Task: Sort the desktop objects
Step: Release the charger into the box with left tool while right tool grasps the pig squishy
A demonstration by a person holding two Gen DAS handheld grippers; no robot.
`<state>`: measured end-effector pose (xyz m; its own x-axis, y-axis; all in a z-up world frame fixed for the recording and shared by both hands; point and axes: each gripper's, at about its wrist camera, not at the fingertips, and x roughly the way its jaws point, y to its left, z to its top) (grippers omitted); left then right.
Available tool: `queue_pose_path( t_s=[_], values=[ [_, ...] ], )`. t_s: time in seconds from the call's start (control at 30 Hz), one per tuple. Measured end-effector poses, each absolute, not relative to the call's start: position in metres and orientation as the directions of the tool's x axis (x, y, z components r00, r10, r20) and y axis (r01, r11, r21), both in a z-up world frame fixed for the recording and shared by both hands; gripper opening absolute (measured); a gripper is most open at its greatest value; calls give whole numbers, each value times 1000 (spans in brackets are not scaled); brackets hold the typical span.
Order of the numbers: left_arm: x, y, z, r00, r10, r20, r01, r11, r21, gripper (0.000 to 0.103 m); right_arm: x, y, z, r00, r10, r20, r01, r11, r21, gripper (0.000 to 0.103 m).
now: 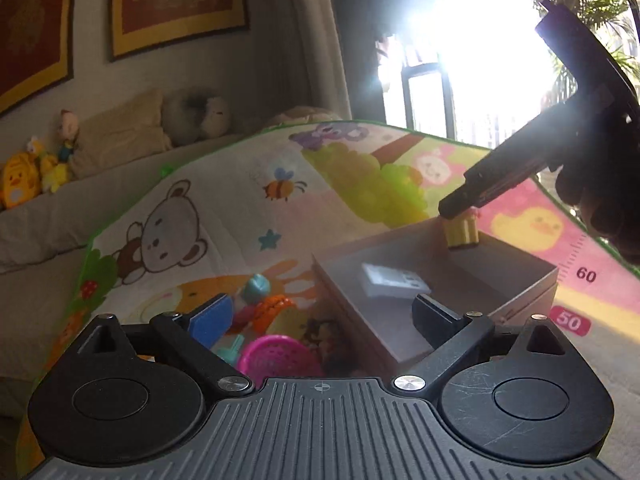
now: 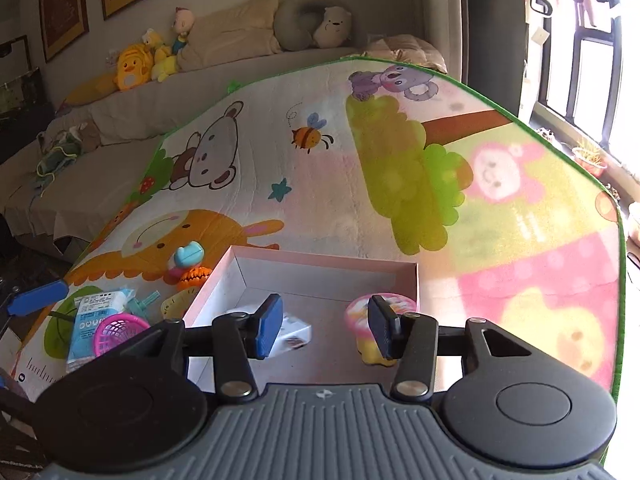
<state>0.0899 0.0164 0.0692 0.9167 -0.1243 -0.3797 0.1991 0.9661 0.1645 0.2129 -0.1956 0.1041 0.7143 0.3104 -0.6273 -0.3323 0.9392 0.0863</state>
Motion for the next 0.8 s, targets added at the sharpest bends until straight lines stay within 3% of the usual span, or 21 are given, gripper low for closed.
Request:
queue_pose_path(
  t_s=[0.1, 0.27, 0.43, 0.53, 0.67, 0.73, 0.8],
  values=[
    [82, 28, 44, 895, -72, -440, 178, 962, 206, 99, 214, -168, 101, 677, 361, -641, -393, 914, 101, 47],
    [92, 47, 22, 847, -28, -530, 125, 981, 148, 99, 209, -100, 90, 598, 424, -680, -526, 848, 67, 47],
    [83, 60, 27, 838, -82, -540, 153, 984, 89, 99, 220, -46, 76, 543, 439, -716, -575, 815, 64, 47],
    [73, 70, 30, 824, -119, -554, 167, 985, 36, 99, 231, -23, 68, 544, 423, -725, -579, 814, 40, 38],
    [64, 80, 33, 828, -81, -554, 124, 992, 40, 99, 249, -11, 71, 542, 451, -709, -546, 831, 111, 35],
    [62, 86, 35, 830, -53, -555, 92, 995, 43, 99, 263, -6, 75, 557, 459, -692, -511, 846, 151, 42],
    [60, 91, 37, 832, -35, -553, 66, 997, 36, 99, 278, 5, 75, 610, 409, -679, -480, 872, 94, 76]
  ],
)
